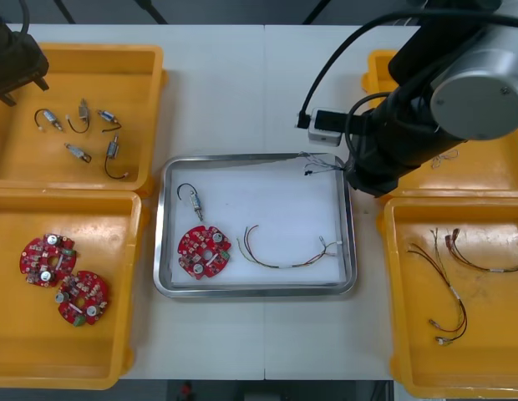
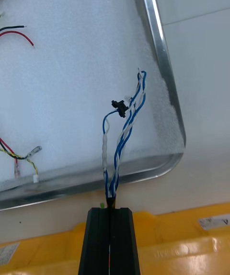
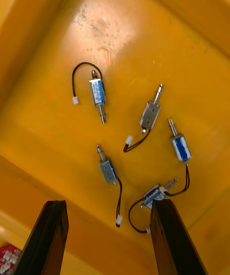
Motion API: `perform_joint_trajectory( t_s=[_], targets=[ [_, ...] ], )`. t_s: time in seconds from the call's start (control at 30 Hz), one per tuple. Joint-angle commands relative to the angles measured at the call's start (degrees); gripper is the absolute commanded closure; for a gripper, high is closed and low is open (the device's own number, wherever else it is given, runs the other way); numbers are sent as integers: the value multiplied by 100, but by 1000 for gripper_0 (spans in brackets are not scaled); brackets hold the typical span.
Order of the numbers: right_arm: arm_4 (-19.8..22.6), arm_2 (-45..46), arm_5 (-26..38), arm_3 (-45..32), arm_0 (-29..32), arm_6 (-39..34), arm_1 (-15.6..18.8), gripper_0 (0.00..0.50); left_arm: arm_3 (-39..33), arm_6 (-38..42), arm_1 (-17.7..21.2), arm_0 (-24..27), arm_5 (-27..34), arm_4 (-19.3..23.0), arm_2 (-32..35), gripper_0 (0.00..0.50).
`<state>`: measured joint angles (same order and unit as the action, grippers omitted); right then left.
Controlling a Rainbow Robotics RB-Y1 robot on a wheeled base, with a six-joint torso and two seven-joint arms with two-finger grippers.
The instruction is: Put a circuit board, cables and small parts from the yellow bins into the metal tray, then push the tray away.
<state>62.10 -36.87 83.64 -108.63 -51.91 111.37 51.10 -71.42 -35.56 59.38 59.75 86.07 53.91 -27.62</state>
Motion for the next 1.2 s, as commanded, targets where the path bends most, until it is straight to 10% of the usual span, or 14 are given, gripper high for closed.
perform_joint_trajectory(
  t_s=[0.03,0.97,1.07,1.2],
  targets=[
    [-330,-514,-428,9,-38,51,-285,500,445,-232,232,283,-415,-82,178,0],
    [-1666,-1701,-1974,1002,-38,166,-988,500,2326,-645,-849,283,-2674,-1084,-217,0],
    [-1631,-1701,-1957,1090,-29,130,-1024,422,2431,-628,-919,283,-2815,-1076,-358,0],
    [-1578,-1692,-1966,1151,-29,60,-1032,60,2484,-610,-990,283,-2850,-1155,-490,0]
  ],
)
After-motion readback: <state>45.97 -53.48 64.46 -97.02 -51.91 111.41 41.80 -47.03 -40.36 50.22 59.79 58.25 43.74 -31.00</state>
